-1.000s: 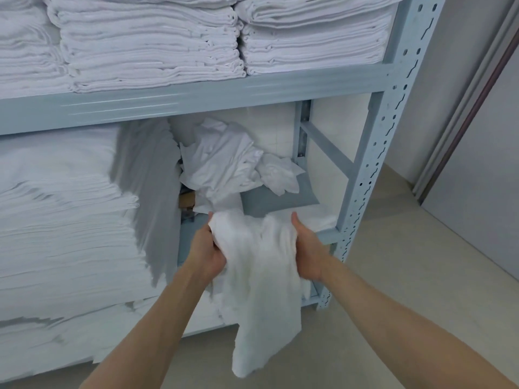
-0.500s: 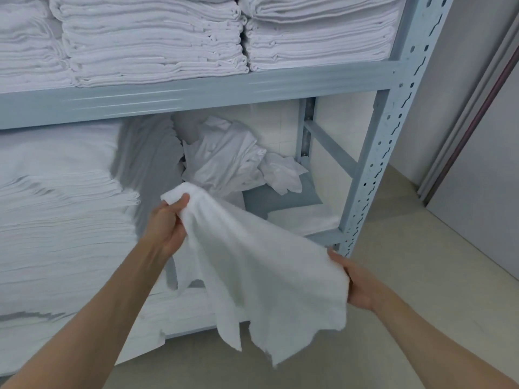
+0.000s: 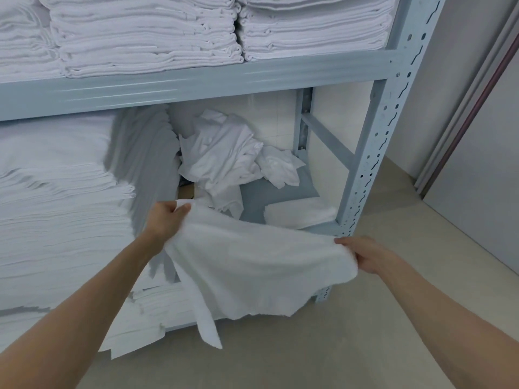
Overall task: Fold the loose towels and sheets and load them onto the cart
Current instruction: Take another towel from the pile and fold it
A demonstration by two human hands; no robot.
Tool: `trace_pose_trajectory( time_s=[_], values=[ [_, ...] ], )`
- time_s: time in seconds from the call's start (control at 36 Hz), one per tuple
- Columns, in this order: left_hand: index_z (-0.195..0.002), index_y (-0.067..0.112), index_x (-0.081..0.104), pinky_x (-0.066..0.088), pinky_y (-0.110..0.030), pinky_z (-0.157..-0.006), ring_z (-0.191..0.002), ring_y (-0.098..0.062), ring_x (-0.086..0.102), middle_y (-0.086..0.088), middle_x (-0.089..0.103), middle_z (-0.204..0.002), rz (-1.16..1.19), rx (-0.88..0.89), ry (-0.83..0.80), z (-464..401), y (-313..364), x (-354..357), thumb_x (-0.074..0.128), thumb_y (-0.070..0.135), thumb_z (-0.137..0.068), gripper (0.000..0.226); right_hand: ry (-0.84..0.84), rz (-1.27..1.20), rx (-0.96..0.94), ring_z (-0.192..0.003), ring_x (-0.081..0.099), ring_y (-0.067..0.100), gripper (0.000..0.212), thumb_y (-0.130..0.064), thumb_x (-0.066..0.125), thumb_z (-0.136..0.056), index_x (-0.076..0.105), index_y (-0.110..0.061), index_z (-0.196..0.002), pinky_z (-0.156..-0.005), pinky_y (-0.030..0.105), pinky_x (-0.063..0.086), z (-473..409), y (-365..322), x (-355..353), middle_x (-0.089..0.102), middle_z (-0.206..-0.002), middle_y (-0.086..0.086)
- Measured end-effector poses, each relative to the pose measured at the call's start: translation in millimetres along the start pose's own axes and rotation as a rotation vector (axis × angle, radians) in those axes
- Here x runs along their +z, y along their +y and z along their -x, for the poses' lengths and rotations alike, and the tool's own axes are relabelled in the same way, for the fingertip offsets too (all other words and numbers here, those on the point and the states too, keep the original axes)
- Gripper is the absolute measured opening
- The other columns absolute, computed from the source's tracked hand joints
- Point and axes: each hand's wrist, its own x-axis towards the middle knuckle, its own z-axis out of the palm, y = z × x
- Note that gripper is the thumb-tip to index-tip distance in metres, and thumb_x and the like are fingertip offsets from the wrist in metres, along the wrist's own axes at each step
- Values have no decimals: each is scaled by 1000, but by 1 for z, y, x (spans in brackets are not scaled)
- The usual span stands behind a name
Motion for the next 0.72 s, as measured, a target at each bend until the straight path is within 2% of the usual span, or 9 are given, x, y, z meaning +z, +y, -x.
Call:
trace_pose_trajectory(
  time_s=[0.08, 0.17, 0.25, 0.33, 0.44, 0.5, 0.58, 0.67, 0.72],
  values=[
    [-69, 8, 60, 48, -30, -63, -71, -26, 58, -5, 59, -70, 128, -146, 42, 0, -8, -6, 75, 23, -88, 29, 92, 82, -47, -82, 67, 27, 21, -9, 77, -83, 63, -4, -97, -63, 32, 55, 1, -7, -3, 68, -95, 12],
    [-103, 6, 57, 46, -35, -82, -93, -27, 55, -7, 58, -96, 260, -313, 84, -3, -19, -14, 83, 22, -79, 39, 110, 93, -47, -70, 66, 19, 17, -12, 79, -82, 65, -9, -90, -43, 21, 49, 5, -12, -8, 69, -85, 6],
    [-124, 1, 56, 52, -35, -87, -98, -26, 59, -11, 59, -117, 445, -440, 61, -8, -27, -23, 83, 17, -79, 55, 48, 44, -56, -78, 65, 20, 23, -6, 74, -86, 64, -7, -106, -55, 27, 51, 3, -17, -13, 68, -93, 7],
    [-122, 1, 61, 59, -36, -69, -83, -23, 64, -15, 64, -113, 584, -439, -27, -13, -33, -30, 73, 8, -88, 38, -69, -73, -54, -95, 64, 26, 38, 8, 61, -91, 57, -2, -127, -82, 37, 52, -1, -22, -19, 64, -112, 13],
    [-122, 8, 64, 54, -32, -74, -84, -21, 66, -11, 67, -104, 590, -362, -112, -13, -34, -32, 57, -1, -96, 29, -141, 48, -29, -106, 60, 27, 45, 14, 58, -90, 52, 4, -134, -99, 33, 45, -3, -24, -30, 61, -123, 16],
    [-119, 9, 65, 56, -31, -72, -83, -21, 66, -11, 68, -103, 551, -320, -128, -12, -31, -32, 56, 0, -96, 26, -112, 252, 1, -98, 62, 23, 41, 11, 65, -87, 57, 7, -127, -97, 30, 46, -1, -23, -34, 63, -116, 14],
    [-116, 9, 65, 60, -24, -63, -81, -20, 64, -10, 67, -98, 509, -267, -128, -8, -26, -30, 57, 0, -96, 23, -85, 506, 57, -85, 60, 17, 31, 4, 73, -84, 66, 2, -113, -75, 25, 52, 3, -22, -38, 65, -103, 9],
    [-116, 9, 64, 58, -23, -66, -79, -19, 62, -9, 65, -94, 480, -216, -129, -6, -21, -27, 56, 1, -97, 22, -108, 525, 61, -82, 63, 18, 13, -1, 72, -87, 67, -2, -99, -66, 25, 52, 5, -20, -37, 68, -96, 9],
    [-117, 8, 63, 54, -28, -71, -77, -19, 60, -9, 64, -92, 443, -180, -127, -4, -18, -26, 56, 1, -97, 23, -120, 457, 23, -82, 66, 20, 5, -5, 69, -90, 66, -3, -92, -73, 30, 56, 5, -18, -36, 70, -92, 10]
  ],
)
